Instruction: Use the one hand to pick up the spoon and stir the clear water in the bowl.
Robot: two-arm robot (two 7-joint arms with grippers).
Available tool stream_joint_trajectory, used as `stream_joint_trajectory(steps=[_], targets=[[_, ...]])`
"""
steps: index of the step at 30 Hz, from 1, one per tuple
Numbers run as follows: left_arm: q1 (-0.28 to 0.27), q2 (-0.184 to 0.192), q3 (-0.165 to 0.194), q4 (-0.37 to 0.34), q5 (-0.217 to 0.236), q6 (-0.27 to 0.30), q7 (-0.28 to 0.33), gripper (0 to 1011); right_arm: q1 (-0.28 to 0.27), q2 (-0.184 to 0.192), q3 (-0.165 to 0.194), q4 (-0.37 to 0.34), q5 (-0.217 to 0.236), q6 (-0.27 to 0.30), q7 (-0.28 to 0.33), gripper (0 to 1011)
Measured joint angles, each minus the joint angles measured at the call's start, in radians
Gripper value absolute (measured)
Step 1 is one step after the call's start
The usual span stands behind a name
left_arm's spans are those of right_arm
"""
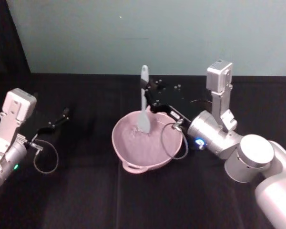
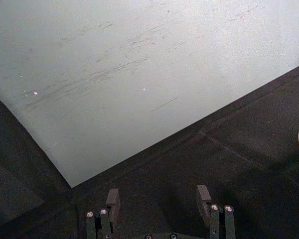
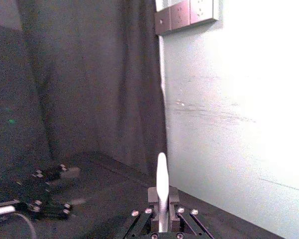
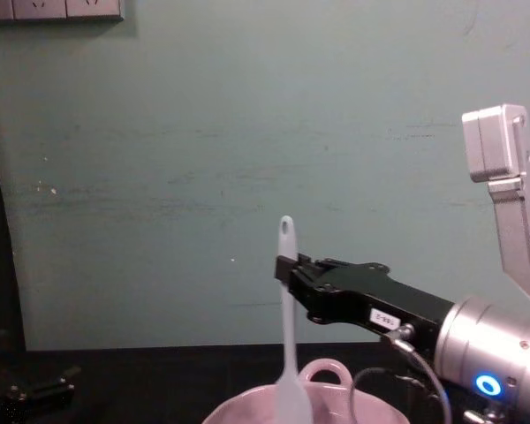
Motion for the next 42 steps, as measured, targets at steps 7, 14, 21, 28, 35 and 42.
stream_joint_trajectory(steps=[7, 14, 21, 28, 35, 42], targets=[[0.0, 0.0, 0.0, 0.0, 0.0, 0.0, 0.0, 1011, -0.033, 0.054, 0.025, -0.058, -0.039, 0.014, -0.012, 121], [0.0, 0.0, 0.0, 0.0, 0.0, 0.0, 0.0, 1011, -0.121, 0.117, 0.061, -0.19, 0.004, 0.08, 0.029, 121], [0.0, 0.0, 0.0, 0.0, 0.0, 0.0, 0.0, 1011, -0.169, 0.132, 0.041, -0.268, 0.057, 0.125, 0.079, 121], [0.0, 0.0, 0.0, 0.0, 0.0, 0.0, 0.0, 1011, -0.144, 0.098, -0.008, -0.241, 0.071, 0.127, 0.099, 121], [0.0, 0.0, 0.0, 0.0, 0.0, 0.0, 0.0, 1011, -0.069, 0.018, -0.018, -0.11, 0.05, 0.057, 0.066, 121], [0.0, 0.0, 0.0, 0.0, 0.0, 0.0, 0.0, 1011, -0.014, -0.027, 0.006, -0.007, -0.016, -0.016, 0.001, 122]])
